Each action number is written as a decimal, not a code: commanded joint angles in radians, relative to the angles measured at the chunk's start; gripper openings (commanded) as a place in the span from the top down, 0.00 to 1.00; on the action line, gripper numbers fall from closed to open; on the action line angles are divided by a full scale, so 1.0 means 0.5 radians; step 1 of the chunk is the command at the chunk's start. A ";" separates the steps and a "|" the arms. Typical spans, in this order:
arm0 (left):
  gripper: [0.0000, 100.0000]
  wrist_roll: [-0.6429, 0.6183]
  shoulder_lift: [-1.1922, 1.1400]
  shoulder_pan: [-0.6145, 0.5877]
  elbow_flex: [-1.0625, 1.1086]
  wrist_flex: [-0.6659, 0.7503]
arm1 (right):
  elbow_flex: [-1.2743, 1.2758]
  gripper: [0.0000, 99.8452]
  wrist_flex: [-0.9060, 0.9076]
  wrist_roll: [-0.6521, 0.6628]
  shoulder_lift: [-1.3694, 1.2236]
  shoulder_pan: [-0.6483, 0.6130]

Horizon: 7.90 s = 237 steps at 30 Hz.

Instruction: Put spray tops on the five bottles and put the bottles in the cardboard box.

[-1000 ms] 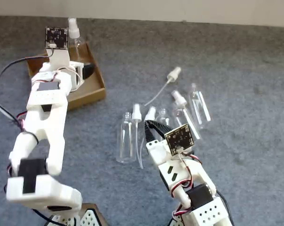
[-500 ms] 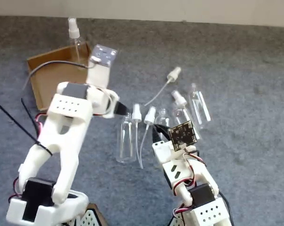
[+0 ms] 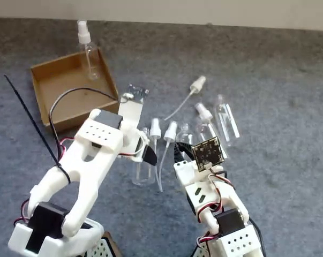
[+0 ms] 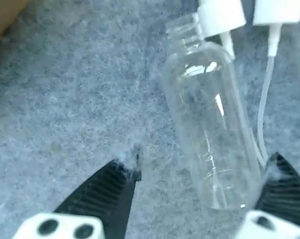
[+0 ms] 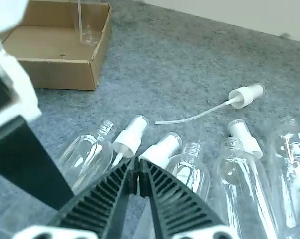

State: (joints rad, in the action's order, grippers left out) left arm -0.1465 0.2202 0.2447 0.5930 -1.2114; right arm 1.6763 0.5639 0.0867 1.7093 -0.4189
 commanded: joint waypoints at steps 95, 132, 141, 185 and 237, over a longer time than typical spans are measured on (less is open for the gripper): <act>0.67 0.362 -0.548 -0.324 -0.115 0.420 | 0.207 1.00 0.078 0.012 0.017 0.026; 0.82 0.362 0.299 -0.281 -0.370 0.086 | 0.207 1.00 0.072 0.009 0.023 0.026; 0.82 0.362 0.910 -0.281 0.011 0.043 | 0.207 0.99 0.069 0.012 0.023 0.026; 0.81 -0.083 3.218 -0.824 1.959 0.979 | -1.858 0.87 0.806 -0.046 -2.153 -0.238; 0.81 -0.080 3.218 -0.809 2.116 1.111 | -4.654 0.99 1.935 -0.249 -4.783 -0.293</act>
State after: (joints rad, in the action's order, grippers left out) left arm -0.1788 1.8159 -0.2079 1.6517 -0.7096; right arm -0.5317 1.4538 -0.0330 -0.7181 -0.5708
